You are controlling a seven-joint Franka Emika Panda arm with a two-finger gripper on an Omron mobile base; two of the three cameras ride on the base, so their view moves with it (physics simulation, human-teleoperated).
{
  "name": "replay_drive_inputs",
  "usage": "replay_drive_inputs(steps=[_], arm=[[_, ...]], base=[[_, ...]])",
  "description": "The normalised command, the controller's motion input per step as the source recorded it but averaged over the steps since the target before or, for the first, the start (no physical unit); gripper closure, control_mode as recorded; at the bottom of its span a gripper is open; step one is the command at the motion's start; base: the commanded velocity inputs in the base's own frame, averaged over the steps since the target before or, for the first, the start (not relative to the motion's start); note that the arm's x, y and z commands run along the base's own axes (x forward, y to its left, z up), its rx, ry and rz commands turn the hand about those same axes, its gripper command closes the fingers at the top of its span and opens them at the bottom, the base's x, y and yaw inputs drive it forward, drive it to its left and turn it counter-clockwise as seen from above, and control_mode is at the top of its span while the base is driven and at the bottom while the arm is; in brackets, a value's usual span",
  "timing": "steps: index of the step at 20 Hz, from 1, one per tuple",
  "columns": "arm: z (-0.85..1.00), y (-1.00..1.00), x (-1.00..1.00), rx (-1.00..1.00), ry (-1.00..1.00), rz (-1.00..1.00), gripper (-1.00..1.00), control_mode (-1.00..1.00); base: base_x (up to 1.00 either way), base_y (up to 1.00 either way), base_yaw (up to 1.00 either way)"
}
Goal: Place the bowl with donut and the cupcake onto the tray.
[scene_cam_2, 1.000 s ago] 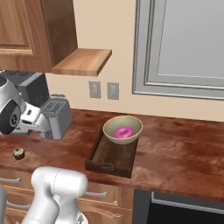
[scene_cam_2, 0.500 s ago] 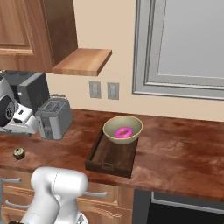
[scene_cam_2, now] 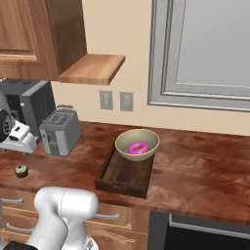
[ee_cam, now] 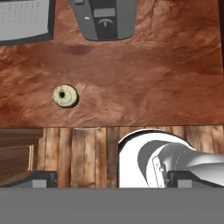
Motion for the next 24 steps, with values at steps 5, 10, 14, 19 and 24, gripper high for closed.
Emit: replay_drive_inputs(steps=[5, 10, 14, 19, 24], arm=[[-0.22, 0.26, 0.07, 0.0, 0.01, 0.0, -1.0, -1.0], [-0.22, 0.22, 0.21, 0.0, 0.0, 0.0, -1.0, -1.0], [-0.21, 0.18, 0.27, 0.0, 0.01, 0.0, -1.0, -1.0], [-0.19, 0.13, 0.26, 0.0, 0.02, 0.01, -1.0, -1.0], [-0.22, 0.13, 0.29, 0.0, 0.02, 0.0, -1.0, -1.0]], base=[[0.0, 0.0, 0.0], [0.0, 0.0, 0.0], [0.0, 0.0, 0.0], [0.0, 0.0, 0.0], [0.0, 0.0, 0.0]])
